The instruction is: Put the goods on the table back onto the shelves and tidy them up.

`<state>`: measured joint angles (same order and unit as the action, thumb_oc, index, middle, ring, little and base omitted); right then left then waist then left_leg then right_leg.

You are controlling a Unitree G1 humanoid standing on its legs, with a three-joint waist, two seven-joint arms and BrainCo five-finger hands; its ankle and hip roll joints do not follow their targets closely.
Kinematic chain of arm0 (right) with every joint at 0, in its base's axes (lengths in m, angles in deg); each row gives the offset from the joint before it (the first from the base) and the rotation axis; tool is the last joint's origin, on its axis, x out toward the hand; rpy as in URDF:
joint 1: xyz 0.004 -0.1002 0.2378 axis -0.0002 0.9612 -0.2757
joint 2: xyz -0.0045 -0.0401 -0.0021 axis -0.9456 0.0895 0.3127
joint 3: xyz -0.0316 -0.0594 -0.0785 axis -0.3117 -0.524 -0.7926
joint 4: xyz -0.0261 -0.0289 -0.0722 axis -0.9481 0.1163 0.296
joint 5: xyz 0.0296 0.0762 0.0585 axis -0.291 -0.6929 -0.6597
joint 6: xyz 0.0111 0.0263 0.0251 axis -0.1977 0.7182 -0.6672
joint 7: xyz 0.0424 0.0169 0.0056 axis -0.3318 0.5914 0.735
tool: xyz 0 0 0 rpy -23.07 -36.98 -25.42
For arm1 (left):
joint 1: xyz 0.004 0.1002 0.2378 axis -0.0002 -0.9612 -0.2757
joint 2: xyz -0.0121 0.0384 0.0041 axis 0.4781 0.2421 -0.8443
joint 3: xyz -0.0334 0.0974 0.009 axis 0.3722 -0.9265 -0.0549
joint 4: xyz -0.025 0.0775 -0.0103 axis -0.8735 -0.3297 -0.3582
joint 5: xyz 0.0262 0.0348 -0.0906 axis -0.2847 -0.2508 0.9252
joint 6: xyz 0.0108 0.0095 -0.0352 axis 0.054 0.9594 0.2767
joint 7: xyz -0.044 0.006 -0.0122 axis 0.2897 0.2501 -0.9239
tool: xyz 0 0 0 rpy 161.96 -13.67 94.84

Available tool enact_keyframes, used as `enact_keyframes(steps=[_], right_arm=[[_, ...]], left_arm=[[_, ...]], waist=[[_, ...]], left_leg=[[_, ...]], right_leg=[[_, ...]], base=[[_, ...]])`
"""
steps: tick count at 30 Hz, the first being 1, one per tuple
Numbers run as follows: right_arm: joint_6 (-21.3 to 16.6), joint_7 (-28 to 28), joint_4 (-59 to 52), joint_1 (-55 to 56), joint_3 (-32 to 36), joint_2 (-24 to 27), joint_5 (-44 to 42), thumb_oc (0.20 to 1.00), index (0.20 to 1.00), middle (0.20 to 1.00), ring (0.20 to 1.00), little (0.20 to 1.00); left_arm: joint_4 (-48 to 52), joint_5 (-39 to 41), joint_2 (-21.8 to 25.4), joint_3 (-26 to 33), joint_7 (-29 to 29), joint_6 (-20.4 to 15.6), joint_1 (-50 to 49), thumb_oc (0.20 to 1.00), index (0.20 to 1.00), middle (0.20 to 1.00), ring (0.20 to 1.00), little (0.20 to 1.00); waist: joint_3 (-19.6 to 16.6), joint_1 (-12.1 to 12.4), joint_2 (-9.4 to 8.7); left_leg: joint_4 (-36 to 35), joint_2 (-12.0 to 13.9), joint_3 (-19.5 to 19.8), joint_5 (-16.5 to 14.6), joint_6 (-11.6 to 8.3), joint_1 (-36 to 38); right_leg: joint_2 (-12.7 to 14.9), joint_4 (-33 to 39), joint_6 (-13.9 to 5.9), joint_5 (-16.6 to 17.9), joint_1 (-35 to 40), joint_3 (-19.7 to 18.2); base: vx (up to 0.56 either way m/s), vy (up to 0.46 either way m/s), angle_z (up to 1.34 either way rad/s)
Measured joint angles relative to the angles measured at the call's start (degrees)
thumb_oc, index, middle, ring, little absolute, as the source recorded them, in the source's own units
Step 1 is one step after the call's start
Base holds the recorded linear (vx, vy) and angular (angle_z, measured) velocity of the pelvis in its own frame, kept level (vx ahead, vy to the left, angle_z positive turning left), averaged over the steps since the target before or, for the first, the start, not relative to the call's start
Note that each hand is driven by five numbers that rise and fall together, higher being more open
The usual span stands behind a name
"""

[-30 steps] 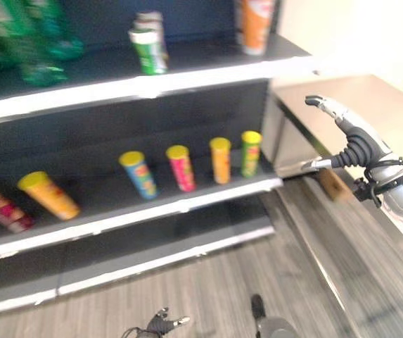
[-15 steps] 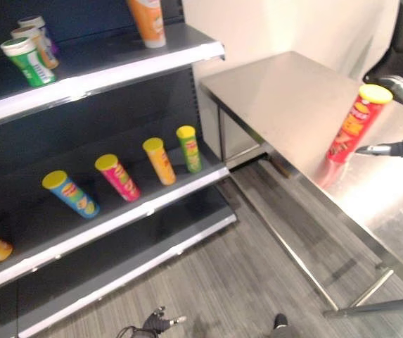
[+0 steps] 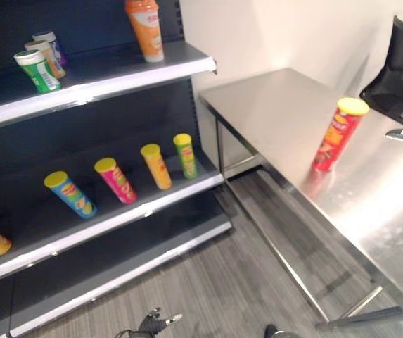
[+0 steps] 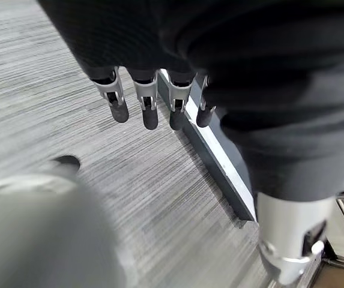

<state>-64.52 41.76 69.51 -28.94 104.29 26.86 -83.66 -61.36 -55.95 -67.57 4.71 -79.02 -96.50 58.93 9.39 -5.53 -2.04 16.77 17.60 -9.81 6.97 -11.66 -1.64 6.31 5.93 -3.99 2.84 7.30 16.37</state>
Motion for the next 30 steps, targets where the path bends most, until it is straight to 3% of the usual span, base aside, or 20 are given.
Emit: enact_keyframes(steps=[2,3,4,6,7,9,10,12,14,17,18,23,30], right_arm=[[0.4,-0.8,0.0,0.2,0.2,-0.2,-0.4,1.0,1.0,1.0,1.0,1.0],[0.4,-0.8,0.5,-0.7,-0.5,-0.1,-0.5,1.0,1.0,1.0,1.0,1.0],[0.4,-0.8,2.0,-1.4,-1.5,-0.1,-0.5,1.0,1.0,1.0,1.0,1.0],[1.0,-0.8,4.8,-1.4,-2.5,-0.4,-0.5,1.0,1.0,1.0,1.0,1.0],[1.4,-0.9,5.0,-1.3,-2.6,-0.7,-0.5,1.0,1.0,1.0,1.0,1.0],[1.3,-0.9,3.9,-1.4,-3.0,-1.7,-0.5,1.0,1.0,1.0,1.0,1.0],[1.2,-0.9,3.7,-2.3,-3.4,-2.7,-0.7,1.0,1.0,1.0,1.0,1.0],[1.3,-0.9,3.9,-2.5,-3.8,-3.0,-1.1,1.0,1.0,1.0,1.0,1.0],[1.5,-0.3,4.3,-2.8,-6.0,-4.3,-2.8,1.0,1.0,1.0,1.0,1.0],[1.9,0.0,8.8,-7.9,-12.0,-5.9,-2.9,1.0,1.0,1.0,1.0,1.0],[3.9,1.2,14.3,-9.6,-15.2,-5.9,-2.9,1.0,1.0,1.0,1.0,1.0],[5.3,1.2,19.4,-11.9,-15.9,-6.0,-2.8,1.0,1.0,1.0,1.0,1.0],[6.7,1.0,26.0,-17.3,-19.9,-5.6,-2.7,1.0,1.0,1.0,1.0,1.0]], left_arm=[[0.1,0.1,-0.2,-1.4,0.2,-0.2,0.7,1.0,1.0,1.0,1.0,1.0],[0.2,0.1,-0.1,-2.6,0.4,-0.2,1.6,1.0,1.0,1.0,1.0,1.0],[0.1,0.1,-0.1,-2.6,0.4,-0.2,2.3,1.0,1.0,1.0,1.0,1.0],[0.0,0.2,0.0,-2.5,0.5,-0.2,2.6,1.0,1.0,1.0,1.0,1.0],[0.1,0.2,-0.2,-2.5,0.5,-0.2,2.5,1.0,1.0,1.0,1.0,1.0],[0.2,0.3,0.0,-2.1,0.7,-0.2,2.6,1.0,1.0,1.0,1.0,1.0],[0.2,0.3,0.2,-2.2,0.8,-0.2,2.6,1.0,1.0,1.0,1.0,1.0],[0.3,0.3,0.3,-2.1,0.8,-0.2,2.5,1.0,1.0,1.0,1.0,1.0],[1.9,0.3,1.0,-2.0,0.8,-0.2,2.1,1.0,1.0,1.0,1.0,1.0],[1.7,0.2,0.9,-2.0,0.8,-0.2,1.1,1.0,1.0,1.0,1.0,1.0],[1.8,0.2,1.0,-2.0,0.8,-0.2,1.1,1.0,1.0,1.0,1.0,1.0],[1.8,0.2,2.1,-2.0,1.0,-0.1,-0.4,1.0,1.0,1.0,1.0,1.0],[1.5,0.3,2.1,-0.4,1.2,-0.1,-2.6,1.0,1.0,1.0,1.0,1.0]], waist=[[-0.1,-0.3,-0.38],[0.0,0.2,-0.15],[0.3,0.3,0.07],[0.2,0.2,1.13],[0.0,0.2,1.93],[-0.1,-0.2,1.46],[0.0,-0.6,0.95],[-0.1,-0.5,0.56],[-1.1,-0.4,-0.47],[-1.1,1.0,-0.72],[-1.5,1.2,-1.39],[-2.6,1.9,-2.8],[-3.7,4.3,-0.89]], left_leg=[[-8.6,-6.0,6.2,-3.5,-1.33,-0.2],[-16.8,-9.2,8.9,-3.1,-0.59,-0.2],[-21.1,-10.1,9.6,-2.2,0.58,-0.1],[-22.3,-9.8,10.2,-1.8,1.28,1.0],[-22.0,-9.8,9.7,-1.9,3.18,2.1],[-22.4,-11.0,6.7,-2.4,4.36,2.7],[-22.4,-12.2,5.0,-2.6,6.33,3.1],[-22.4,-12.8,3.9,-2.9,6.96,3.7],[-22.4,-15.0,2.3,-4.2,9.02,4.9],[-22.4,-15.0,0.6,-5.3,9.03,6.8],[-22.4,-15.4,0.4,-5.7,9.31,6.7],[-22.4,-15.6,2.0,-5.5,9.57,5.8],[-22.4,-15.5,5.5,-5.1,9.46,5.7]], right_leg=[[0.7,0.1,0.4,0.1,-1.5,-1.3],[0.7,0.0,0.45,0.1,-3.4,-2.5],[0.1,0.1,0.27,0.5,-4.4,-3.0],[-1.6,0.1,0.38,0.9,-3.9,-3.4],[-2.1,0.1,0.37,0.9,-3.7,-4.2],[-0.6,0.1,-0.17,0.6,-4.0,-5.7],[0.9,0.0,-1.1,0.7,-4.2,-6.1],[1.6,0.0,-1.72,1.1,-4.1,-6.5],[4.0,0.0,-4.0,2.3,-3.6,-7.2],[3.6,-0.3,-4.2,2.3,-2.9,-7.8],[4.1,-0.3,-4.5,2.1,-2.8,-7.6],[4.7,0.0,-4.88,1.7,-2.7,-6.3],[4.3,0.0,-4.79,0.7,-0.6,-2.7]], base=[[0.09,0.129,-0.28],[0.07,0.132,-0.49],[0.1,0.145,-0.48],[0.13,0.17,-0.35],[0.14,0.191,-0.5],[0.13,0.22,-0.57],[0.08,0.183,-0.51],[0.05,0.113,-0.37],[0.09,0.169,-0.18],[0.12,0.184,-0.22],[0.07,0.021,-0.06],[0.03,-0.018,0.16],[0.03,-0.069,0.26]])
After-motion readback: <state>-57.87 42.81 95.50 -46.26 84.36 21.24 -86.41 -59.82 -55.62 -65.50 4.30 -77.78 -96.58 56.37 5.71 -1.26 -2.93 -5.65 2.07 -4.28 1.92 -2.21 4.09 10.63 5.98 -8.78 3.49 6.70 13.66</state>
